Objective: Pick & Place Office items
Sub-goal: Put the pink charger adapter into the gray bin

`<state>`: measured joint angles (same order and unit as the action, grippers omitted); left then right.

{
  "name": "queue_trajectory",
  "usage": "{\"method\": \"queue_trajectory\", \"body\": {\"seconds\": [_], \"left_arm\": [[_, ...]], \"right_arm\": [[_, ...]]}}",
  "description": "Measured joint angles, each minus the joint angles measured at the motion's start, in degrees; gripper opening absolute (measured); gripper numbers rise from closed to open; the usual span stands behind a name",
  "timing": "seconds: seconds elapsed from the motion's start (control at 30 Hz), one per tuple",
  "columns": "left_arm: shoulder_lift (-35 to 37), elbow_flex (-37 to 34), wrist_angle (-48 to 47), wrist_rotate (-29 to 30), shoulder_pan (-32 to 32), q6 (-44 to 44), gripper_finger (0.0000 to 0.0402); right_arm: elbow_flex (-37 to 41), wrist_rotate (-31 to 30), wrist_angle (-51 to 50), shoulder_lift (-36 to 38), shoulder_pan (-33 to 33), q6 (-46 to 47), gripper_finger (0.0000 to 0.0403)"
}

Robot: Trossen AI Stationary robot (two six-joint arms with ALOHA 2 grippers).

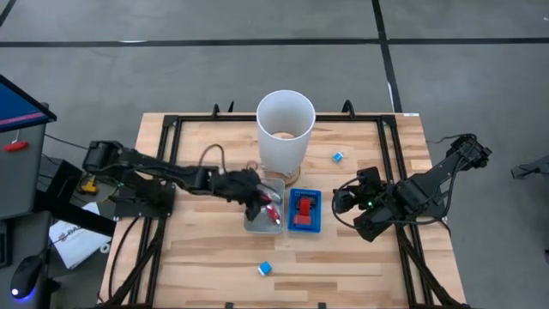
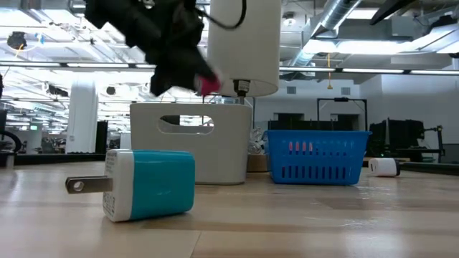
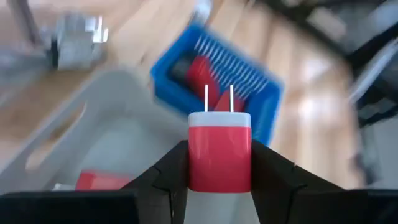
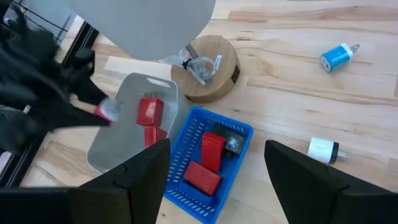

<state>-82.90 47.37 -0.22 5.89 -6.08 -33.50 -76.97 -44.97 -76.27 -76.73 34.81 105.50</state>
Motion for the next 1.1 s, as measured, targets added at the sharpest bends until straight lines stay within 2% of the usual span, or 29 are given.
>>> {"method": "queue_trajectory", "body": {"seconds": [0.23,0.83,1.1], "left_arm": [[-4.70,0.01,-4.64,7.37,-4.63,2.83,0.0122],[-5.15,0.05,-6.75,7.83,-4.66,3.04,0.0122],[-5.15,0.05,-7.16,7.24,-4.66,3.17,0.0165]], "right_arm": [[0.00,0.03,-0.03,0.00,0.02,0.45,0.0254],[0.00,0.04,-1.73,0.00,-0.11,0.63,0.0254],[0.00,0.02,-1.73,0.00,-0.09,1.05,0.0254]]}}
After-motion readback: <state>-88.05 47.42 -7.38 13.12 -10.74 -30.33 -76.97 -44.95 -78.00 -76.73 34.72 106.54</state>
